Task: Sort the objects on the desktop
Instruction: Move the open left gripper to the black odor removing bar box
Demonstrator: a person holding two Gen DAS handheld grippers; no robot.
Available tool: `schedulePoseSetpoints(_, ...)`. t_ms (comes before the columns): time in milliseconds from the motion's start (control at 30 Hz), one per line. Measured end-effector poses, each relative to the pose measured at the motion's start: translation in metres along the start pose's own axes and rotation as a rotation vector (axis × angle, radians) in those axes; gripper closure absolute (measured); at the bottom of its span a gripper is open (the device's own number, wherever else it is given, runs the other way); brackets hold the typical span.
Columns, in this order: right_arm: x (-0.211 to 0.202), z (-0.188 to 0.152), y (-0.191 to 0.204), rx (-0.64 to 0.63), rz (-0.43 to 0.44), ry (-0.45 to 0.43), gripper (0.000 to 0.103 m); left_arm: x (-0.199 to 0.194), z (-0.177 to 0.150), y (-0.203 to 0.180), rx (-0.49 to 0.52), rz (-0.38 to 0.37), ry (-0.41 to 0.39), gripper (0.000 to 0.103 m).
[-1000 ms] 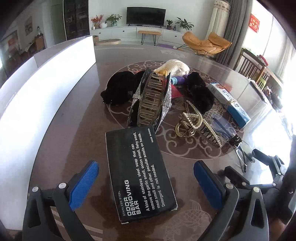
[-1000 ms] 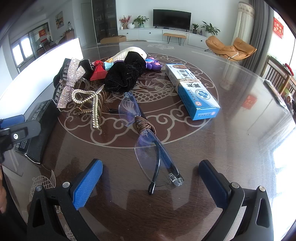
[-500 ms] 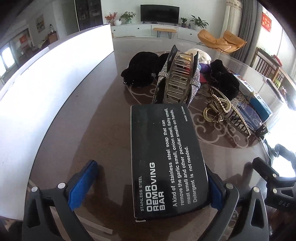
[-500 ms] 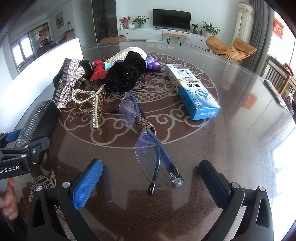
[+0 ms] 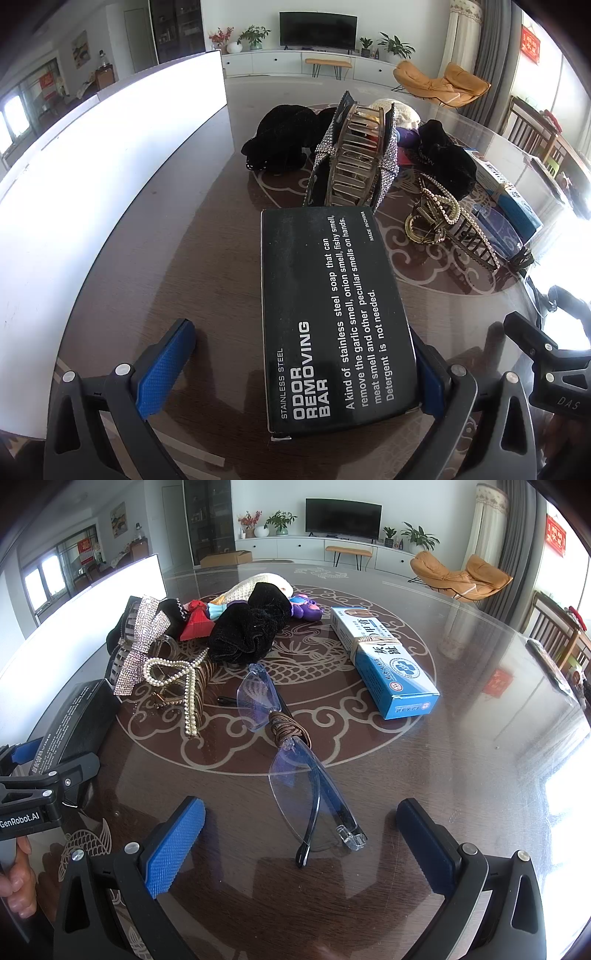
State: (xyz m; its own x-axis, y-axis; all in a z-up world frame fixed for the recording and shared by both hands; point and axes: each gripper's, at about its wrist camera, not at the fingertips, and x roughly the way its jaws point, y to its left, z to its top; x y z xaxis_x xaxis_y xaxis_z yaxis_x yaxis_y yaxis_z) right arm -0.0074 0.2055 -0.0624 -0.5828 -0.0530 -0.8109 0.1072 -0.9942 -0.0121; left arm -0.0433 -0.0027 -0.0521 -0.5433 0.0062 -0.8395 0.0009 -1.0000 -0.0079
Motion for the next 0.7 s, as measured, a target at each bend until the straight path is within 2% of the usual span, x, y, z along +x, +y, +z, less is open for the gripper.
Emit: schedulePoseSetpoints(700, 0.0002, 0.0001, 0.0000, 0.000, 0.000, 0.000, 0.000, 0.0012, -0.0031, 0.0000, 0.000, 0.001, -0.002, 0.000)
